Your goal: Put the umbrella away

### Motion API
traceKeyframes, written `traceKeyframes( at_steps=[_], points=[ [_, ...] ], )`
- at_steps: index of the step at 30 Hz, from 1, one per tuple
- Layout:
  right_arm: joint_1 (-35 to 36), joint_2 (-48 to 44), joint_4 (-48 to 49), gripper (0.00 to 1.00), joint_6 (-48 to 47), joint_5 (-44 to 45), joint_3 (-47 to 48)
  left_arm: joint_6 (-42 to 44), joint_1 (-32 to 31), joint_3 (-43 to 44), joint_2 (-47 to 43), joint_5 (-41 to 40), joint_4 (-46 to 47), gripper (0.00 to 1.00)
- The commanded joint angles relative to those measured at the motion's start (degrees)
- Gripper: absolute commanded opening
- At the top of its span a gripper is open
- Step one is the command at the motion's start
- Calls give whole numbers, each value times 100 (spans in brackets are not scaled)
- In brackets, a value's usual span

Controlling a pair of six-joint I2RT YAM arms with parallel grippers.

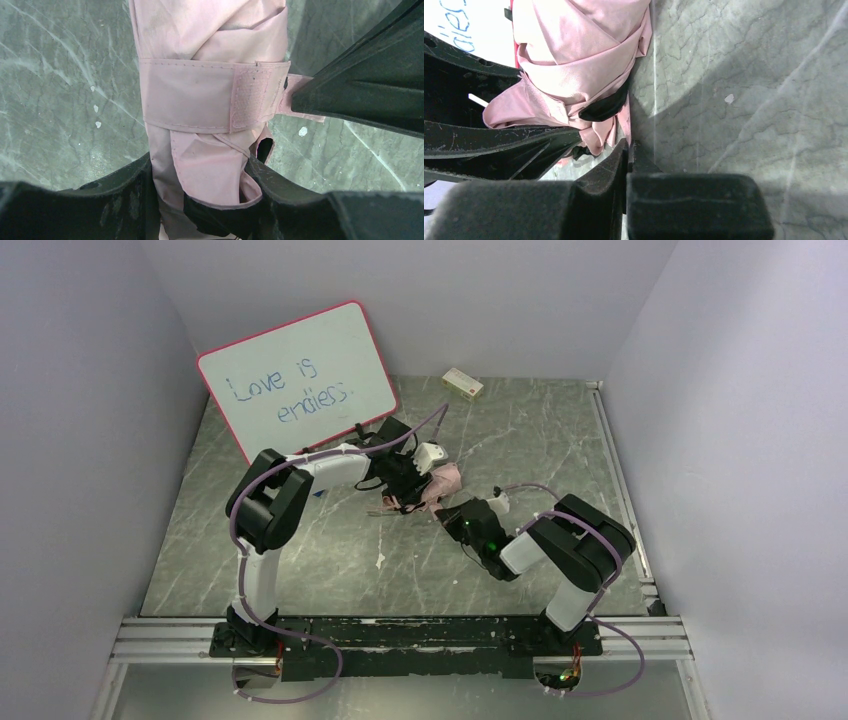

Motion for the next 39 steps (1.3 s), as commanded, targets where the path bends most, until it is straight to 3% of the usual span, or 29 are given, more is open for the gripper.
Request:
traceKeyframes(
  at_steps=[1, 11, 24, 39],
  points=[
    [-37, 54, -495, 0, -313, 241, -292, 116, -78, -202, 609, -771, -377, 5],
    [89, -164, 202, 0, -736, -62, -741, 13, -89, -289, 520, -1116, -179, 5],
    [446, -945, 724, 0, -818, 231, -1392, -50, -100, -329, 478, -1313, -96, 5],
    [107, -1287, 1762, 0, -1281, 77, -910, 96, -223, -412, 465, -1427, -87, 5]
  ],
)
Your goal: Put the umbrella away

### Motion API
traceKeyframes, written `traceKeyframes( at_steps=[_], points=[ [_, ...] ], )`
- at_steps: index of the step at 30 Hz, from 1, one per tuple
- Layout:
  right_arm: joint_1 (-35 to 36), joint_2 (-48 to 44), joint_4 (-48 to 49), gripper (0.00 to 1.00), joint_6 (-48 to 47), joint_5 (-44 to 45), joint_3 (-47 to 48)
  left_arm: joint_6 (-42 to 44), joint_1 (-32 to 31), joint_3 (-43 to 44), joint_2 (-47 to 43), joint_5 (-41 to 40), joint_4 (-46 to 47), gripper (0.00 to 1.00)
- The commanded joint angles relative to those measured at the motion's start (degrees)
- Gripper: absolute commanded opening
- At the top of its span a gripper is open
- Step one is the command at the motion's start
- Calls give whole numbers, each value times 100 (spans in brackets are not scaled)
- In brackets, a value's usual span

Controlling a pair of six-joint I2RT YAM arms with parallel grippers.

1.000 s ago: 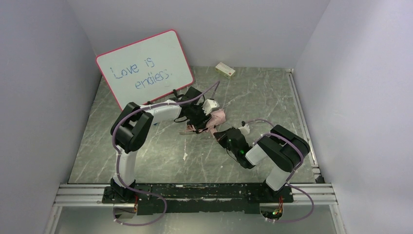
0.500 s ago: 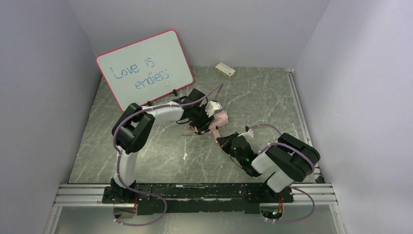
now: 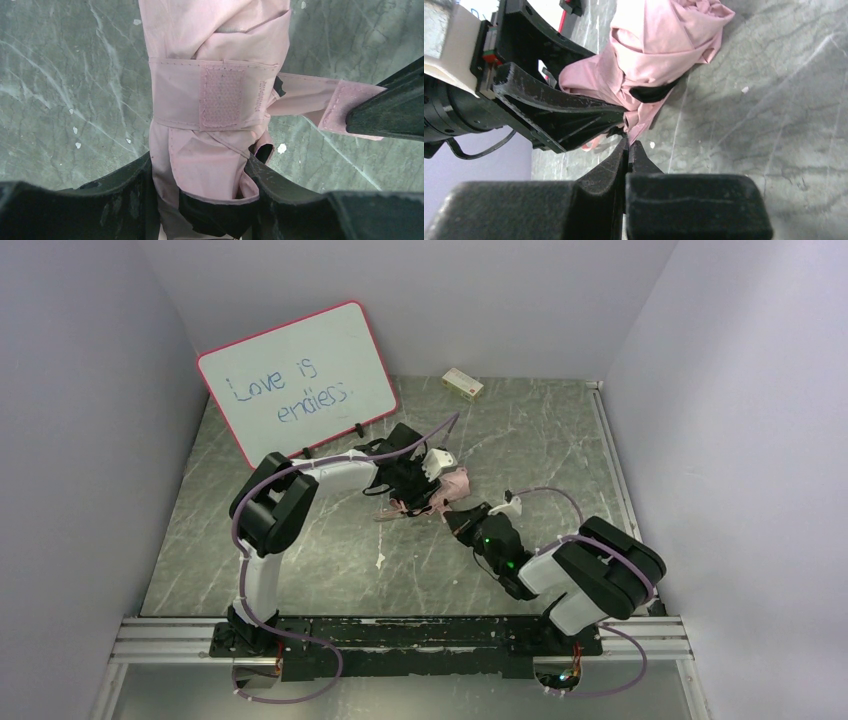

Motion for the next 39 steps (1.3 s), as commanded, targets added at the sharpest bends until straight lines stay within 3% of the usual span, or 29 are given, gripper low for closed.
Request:
traceKeyframes(
  at_steps=[1, 16, 34, 39],
  points=[
    [-145, -129, 790, 0, -197, -186, 208, 185, 36, -341, 496, -1171, -326, 5],
    [-708, 312, 1076, 0, -175, -742, 1025, 278, -42, -365, 513, -1114, -361, 5],
    [-929, 895, 288, 0, 19, -530, 1819, 342, -97, -374, 485, -846, -396, 5],
    [-976, 1014, 321, 5, 85, -650, 1962, 357, -104, -348, 509, -800, -421, 5]
  ],
)
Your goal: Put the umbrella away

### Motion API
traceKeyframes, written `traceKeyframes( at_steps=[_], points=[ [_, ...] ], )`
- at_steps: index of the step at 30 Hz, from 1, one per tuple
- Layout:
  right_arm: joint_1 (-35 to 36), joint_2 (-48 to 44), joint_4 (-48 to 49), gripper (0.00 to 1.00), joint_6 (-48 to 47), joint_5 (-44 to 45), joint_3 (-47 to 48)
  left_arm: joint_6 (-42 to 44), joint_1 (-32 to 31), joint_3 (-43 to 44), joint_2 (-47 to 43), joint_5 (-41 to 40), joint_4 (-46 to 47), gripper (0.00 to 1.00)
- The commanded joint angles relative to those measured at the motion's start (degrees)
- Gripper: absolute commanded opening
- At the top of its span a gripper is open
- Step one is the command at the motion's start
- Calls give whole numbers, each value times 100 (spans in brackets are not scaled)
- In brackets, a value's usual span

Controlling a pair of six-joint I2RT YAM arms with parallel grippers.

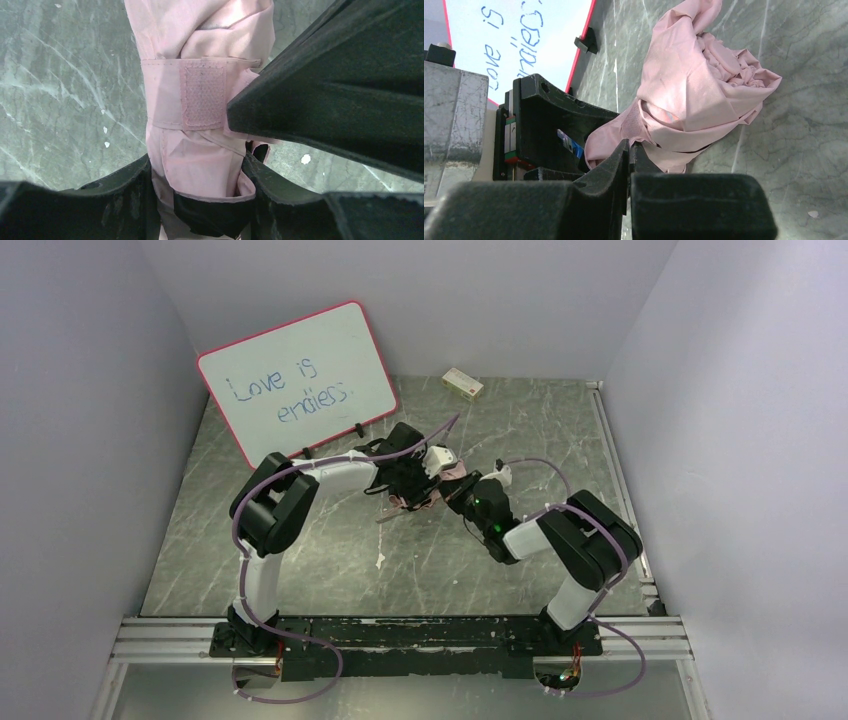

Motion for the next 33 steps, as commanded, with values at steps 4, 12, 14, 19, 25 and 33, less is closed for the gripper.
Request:
traceKeyframes(
  at_steps=[4, 12, 14, 19, 25, 33],
  points=[
    [-129, 102, 688, 10, 71, 117, 502, 349, -40, -271, 520, -399, -726, 5],
    [-201, 231, 661, 18, 140, 81, 552, 358, -49, -268, 529, -403, -742, 5],
    [-207, 267, 616, 18, 136, 72, 556, 358, -49, -265, 526, -414, -742, 5],
    [-230, 249, 717, 18, 124, 104, 370, 358, -49, -245, 537, -424, -746, 5],
    [-317, -270, 412, 19, -256, 425, -79, 339, -49, -264, 493, -425, -725, 5],
    [-378, -864, 657, 14, -643, -11, -632, 348, -48, -254, 493, -450, -750, 5]
  ],
)
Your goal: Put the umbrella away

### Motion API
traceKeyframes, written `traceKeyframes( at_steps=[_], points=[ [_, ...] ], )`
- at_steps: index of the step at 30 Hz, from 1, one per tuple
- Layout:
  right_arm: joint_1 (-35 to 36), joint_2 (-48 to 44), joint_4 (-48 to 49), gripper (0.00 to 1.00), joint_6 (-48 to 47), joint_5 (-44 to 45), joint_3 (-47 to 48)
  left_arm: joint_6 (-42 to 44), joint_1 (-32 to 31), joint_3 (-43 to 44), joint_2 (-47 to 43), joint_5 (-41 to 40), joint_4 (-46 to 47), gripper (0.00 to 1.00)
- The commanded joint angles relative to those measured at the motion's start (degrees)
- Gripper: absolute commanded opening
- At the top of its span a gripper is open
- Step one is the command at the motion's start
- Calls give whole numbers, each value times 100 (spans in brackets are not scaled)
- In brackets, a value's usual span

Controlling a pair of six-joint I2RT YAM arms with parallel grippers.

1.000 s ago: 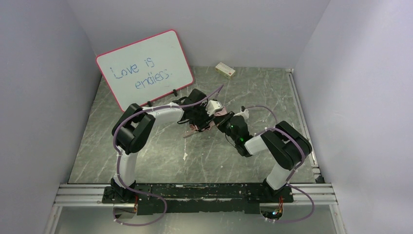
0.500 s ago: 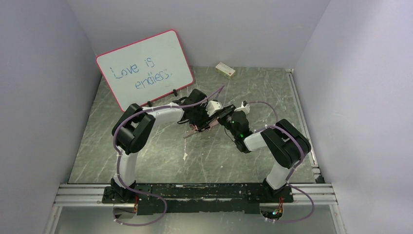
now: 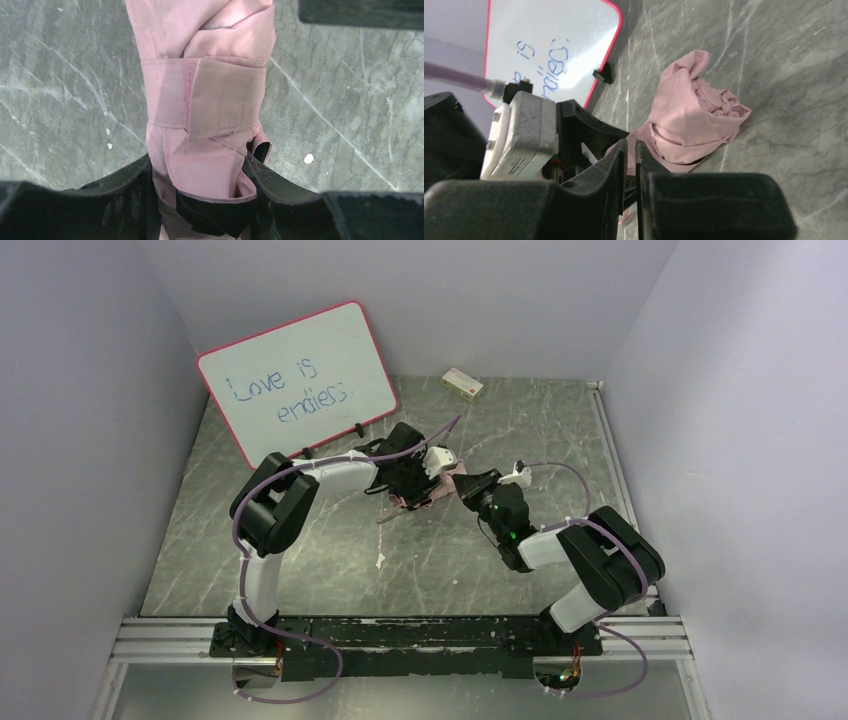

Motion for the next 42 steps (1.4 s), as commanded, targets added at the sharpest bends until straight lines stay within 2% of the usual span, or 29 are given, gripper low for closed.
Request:
traceKeyframes(
  at_steps=[1, 3, 11, 23, 30, 37, 42],
  points=[
    [-33, -163, 328, 10, -356, -493, -114, 235, -42, -263, 485, -422, -781, 5],
    [-21, -112, 505, 0, -348, -766, -110, 231, -41, -250, 480, -408, -779, 5],
    [19, 372, 906, 0, -112, -1103, 140, 225, -42, -229, 489, -395, -791, 5],
    [13, 1300, 1068, 0, 147, -997, 604, 218, -40, -213, 510, -378, -816, 5],
    [21, 1626, 359, 0, 44, -640, 937, 215, -42, -233, 502, -371, -807, 5],
    [48, 1611, -909, 0, -196, -227, 1294, 209, -42, -240, 494, -360, -803, 5],
    [109, 1637, -1027, 0, -240, -172, 1089, 201, -42, -277, 446, -326, -743, 5]
  ],
)
